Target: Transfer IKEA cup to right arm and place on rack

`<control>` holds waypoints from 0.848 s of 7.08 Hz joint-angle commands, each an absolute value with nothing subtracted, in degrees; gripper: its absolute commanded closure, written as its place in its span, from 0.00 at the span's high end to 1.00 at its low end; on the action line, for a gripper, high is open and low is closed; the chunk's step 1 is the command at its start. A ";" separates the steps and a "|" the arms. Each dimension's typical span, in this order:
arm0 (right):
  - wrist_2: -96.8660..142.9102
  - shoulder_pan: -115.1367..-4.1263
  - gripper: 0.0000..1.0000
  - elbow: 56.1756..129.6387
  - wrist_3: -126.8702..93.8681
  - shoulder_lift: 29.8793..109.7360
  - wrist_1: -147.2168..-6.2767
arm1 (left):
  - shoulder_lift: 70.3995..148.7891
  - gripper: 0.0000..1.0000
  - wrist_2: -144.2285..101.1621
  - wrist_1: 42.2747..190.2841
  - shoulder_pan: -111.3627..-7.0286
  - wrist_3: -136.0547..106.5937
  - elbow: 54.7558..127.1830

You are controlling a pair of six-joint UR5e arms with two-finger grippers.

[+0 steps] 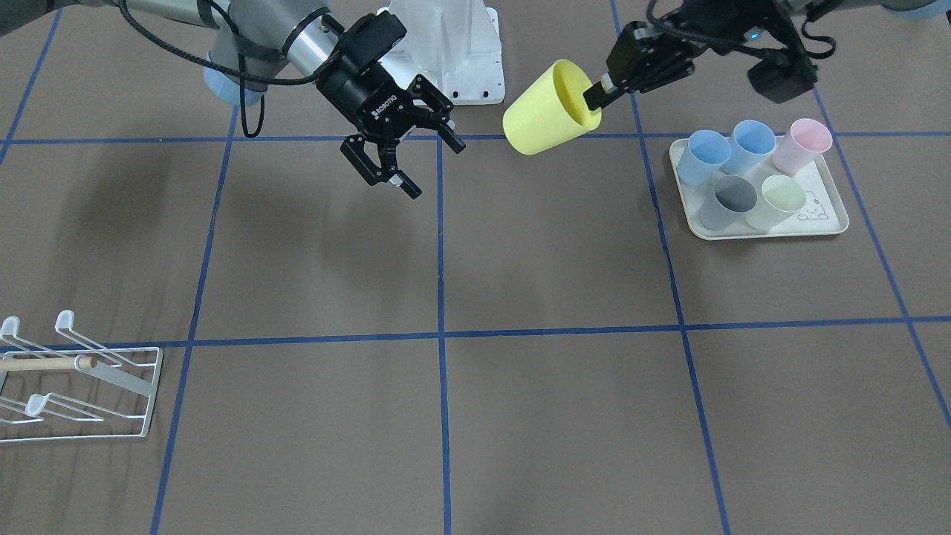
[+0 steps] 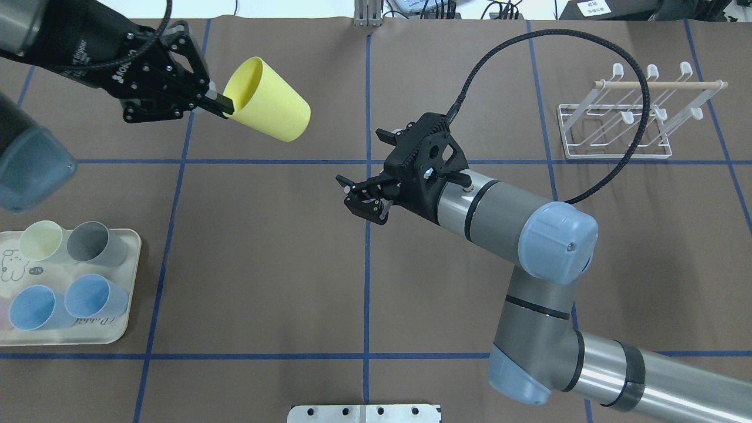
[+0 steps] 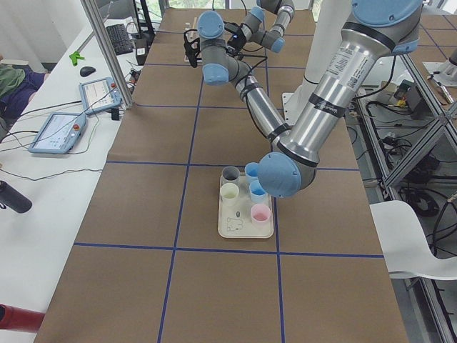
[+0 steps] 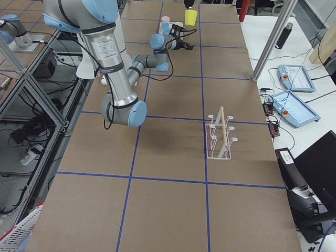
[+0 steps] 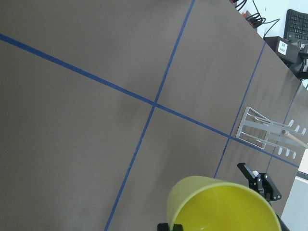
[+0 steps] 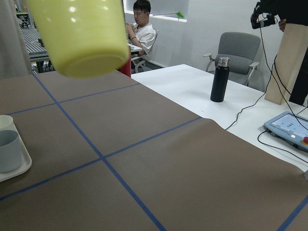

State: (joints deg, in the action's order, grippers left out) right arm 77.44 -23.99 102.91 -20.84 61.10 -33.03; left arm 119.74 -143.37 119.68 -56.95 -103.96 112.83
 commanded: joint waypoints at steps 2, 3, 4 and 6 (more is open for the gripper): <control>73.31 -20.40 0.96 100.65 -14.62 60.47 -23.17 | 121.20 0.00 -141.15 119.71 -54.40 -105.12 112.68; 72.60 -20.13 0.97 100.46 -13.72 60.38 -22.33 | 121.20 0.00 -141.15 119.71 -53.80 -104.86 112.41; 72.34 -20.21 0.97 100.46 -13.62 60.38 -22.32 | 121.20 0.00 -141.15 119.62 -53.18 -104.59 112.33; 71.98 -20.30 0.97 100.81 -11.00 60.29 -22.32 | 121.20 0.00 -141.06 119.36 -52.21 -104.15 112.06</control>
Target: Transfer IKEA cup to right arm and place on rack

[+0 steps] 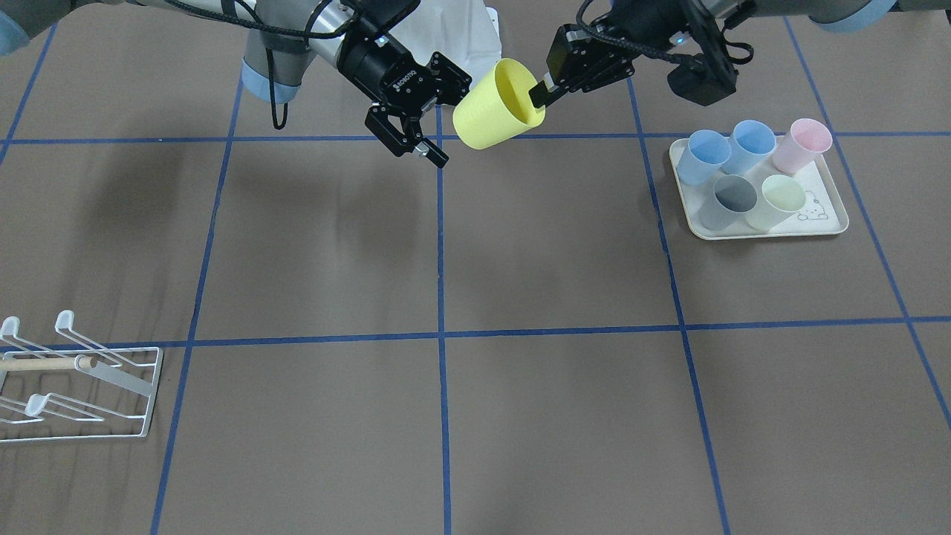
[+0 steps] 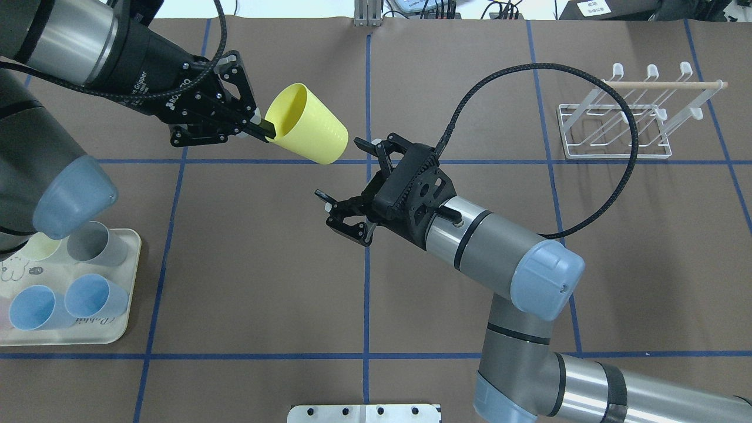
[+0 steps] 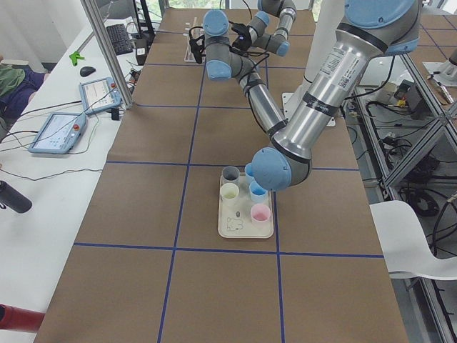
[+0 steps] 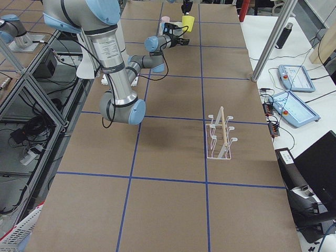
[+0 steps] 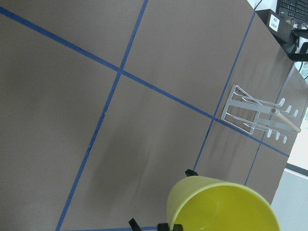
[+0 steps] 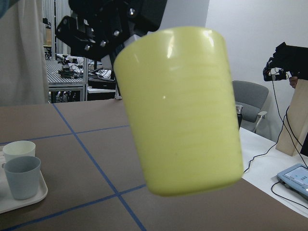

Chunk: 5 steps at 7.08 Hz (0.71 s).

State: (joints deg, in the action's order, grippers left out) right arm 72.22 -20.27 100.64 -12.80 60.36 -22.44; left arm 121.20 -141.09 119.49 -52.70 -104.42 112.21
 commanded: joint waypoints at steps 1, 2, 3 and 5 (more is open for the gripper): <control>71.98 -20.56 0.97 100.90 -10.64 60.38 -22.32 | 121.20 0.00 -140.98 119.36 -51.51 -104.15 111.97; 71.98 -20.57 0.97 100.99 -9.42 60.29 -22.32 | 121.11 0.00 -140.89 119.36 -50.81 -103.98 111.97; 71.98 -20.65 0.97 100.99 -8.71 60.29 -22.32 | 120.94 0.00 -140.89 119.36 -50.63 -102.84 111.97; 71.98 -20.65 0.97 100.99 -8.44 60.03 -22.32 | 120.67 0.00 -140.89 119.27 -49.75 -101.34 111.80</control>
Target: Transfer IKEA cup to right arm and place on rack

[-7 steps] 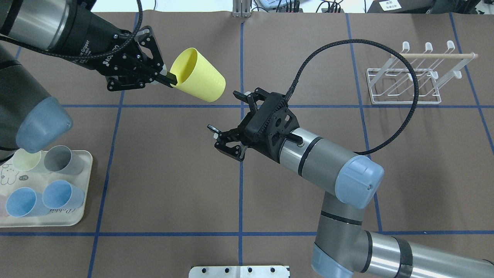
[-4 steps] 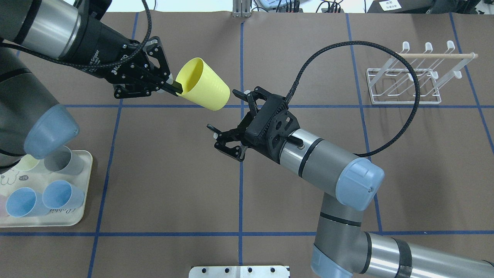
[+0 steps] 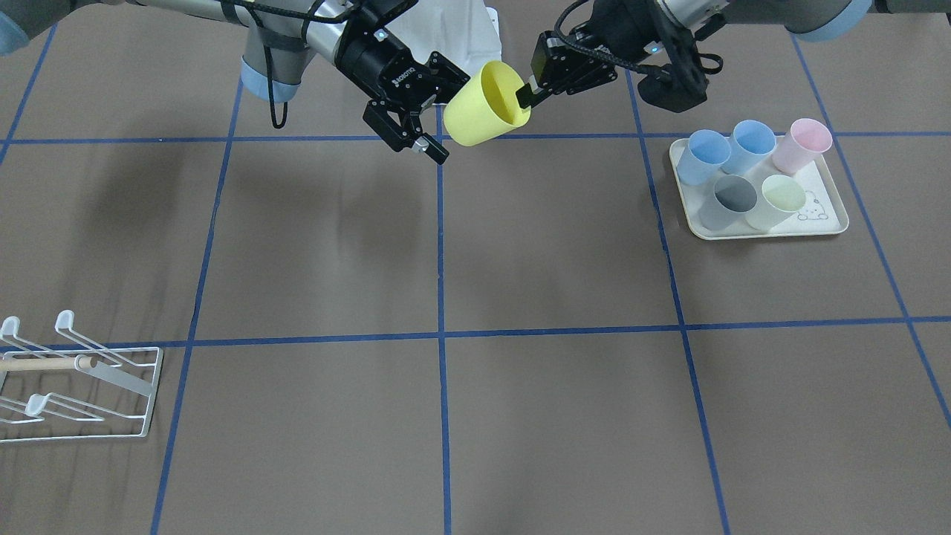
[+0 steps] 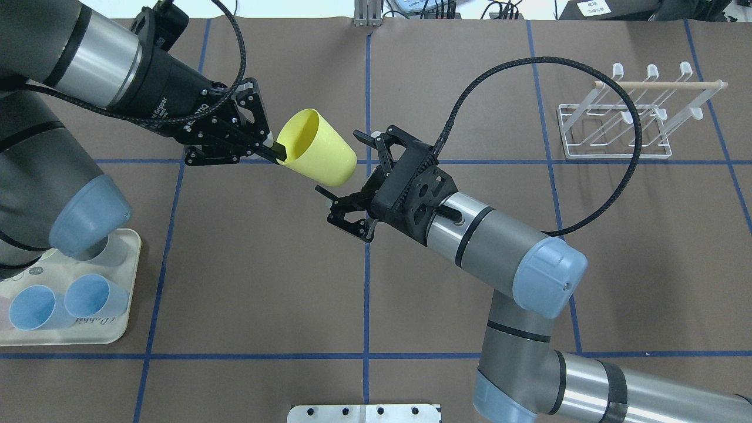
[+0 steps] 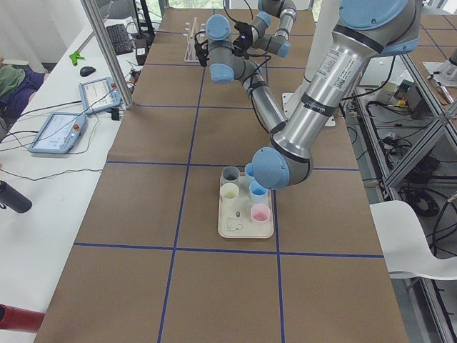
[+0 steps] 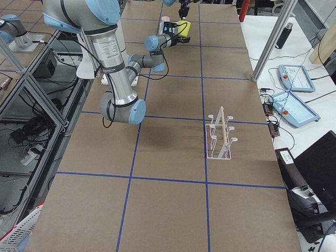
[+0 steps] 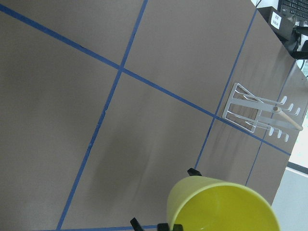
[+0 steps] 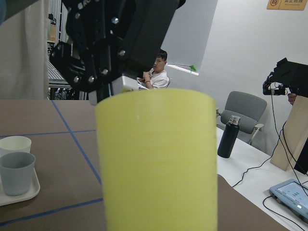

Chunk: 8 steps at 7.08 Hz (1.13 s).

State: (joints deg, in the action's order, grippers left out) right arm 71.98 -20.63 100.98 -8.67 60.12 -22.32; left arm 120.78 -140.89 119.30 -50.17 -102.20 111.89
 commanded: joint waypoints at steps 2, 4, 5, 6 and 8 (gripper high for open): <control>71.98 -20.65 0.97 100.99 -7.91 60.03 -22.32 | 121.11 0.00 -139.84 119.27 -49.48 -101.25 111.27; 71.98 -20.65 0.97 101.07 -8.00 59.94 -22.32 | 121.20 0.00 -139.83 119.27 -49.31 -101.25 111.01; 71.98 -20.57 0.96 100.99 -7.91 59.94 -22.32 | 121.20 0.00 -139.83 119.35 -49.31 -101.25 110.83; 71.98 -20.57 0.94 101.07 -8.00 59.85 -22.32 | 121.29 0.00 -139.83 119.36 -49.31 -101.25 110.83; 71.98 -20.30 0.85 101.07 -7.91 59.85 -22.32 | 121.29 0.00 -139.83 119.36 -49.22 -101.25 110.74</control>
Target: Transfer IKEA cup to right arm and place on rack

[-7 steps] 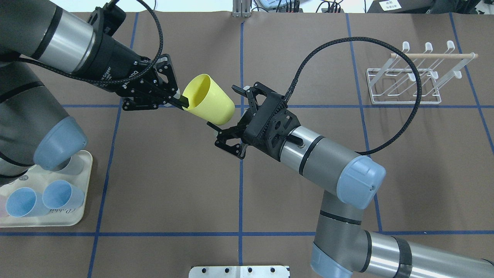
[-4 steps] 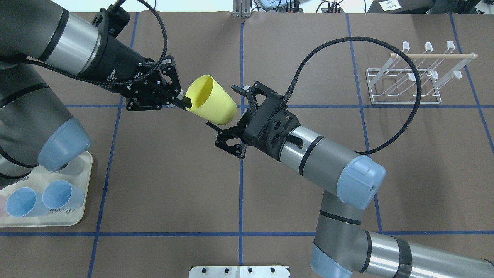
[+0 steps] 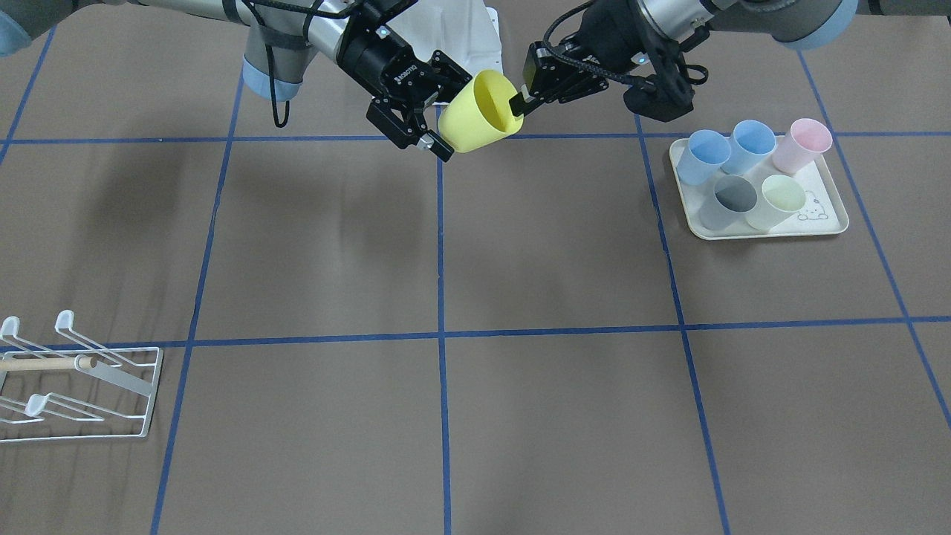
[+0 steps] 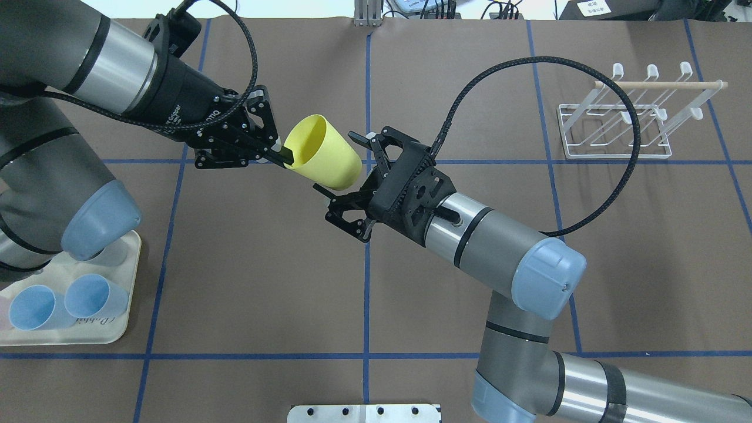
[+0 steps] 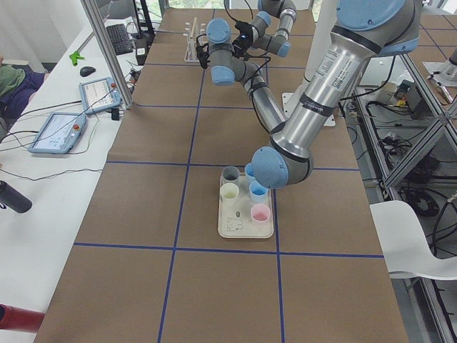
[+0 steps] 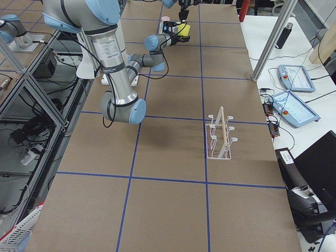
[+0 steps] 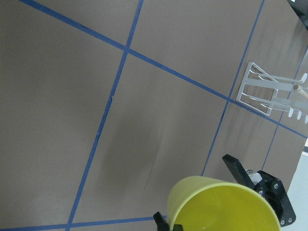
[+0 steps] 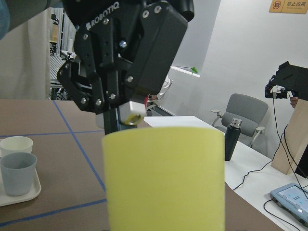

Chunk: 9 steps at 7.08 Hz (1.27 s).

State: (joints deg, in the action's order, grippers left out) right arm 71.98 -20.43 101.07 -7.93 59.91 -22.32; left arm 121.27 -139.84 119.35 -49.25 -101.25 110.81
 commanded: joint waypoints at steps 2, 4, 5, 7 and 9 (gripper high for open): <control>72.07 -20.30 0.69 101.60 -8.00 59.85 -22.32 | 121.55 0.00 -139.83 119.36 -49.22 -101.25 110.57; 71.90 -20.13 0.46 102.04 -8.09 59.85 -22.32 | 121.64 0.00 -139.57 119.35 -49.31 -101.25 110.57; 71.89 -20.04 0.40 102.04 -8.26 59.85 -22.32 | 121.64 0.00 -139.57 119.36 -49.31 -101.25 110.57; 71.89 -19.95 0.39 101.95 -8.26 59.94 -22.32 | 121.64 0.87 -139.57 119.36 -49.31 -101.16 110.83; 71.81 -20.04 0.39 101.95 -8.35 60.12 -22.32 | 121.47 1.00 -139.66 119.27 -50.79 -100.55 111.18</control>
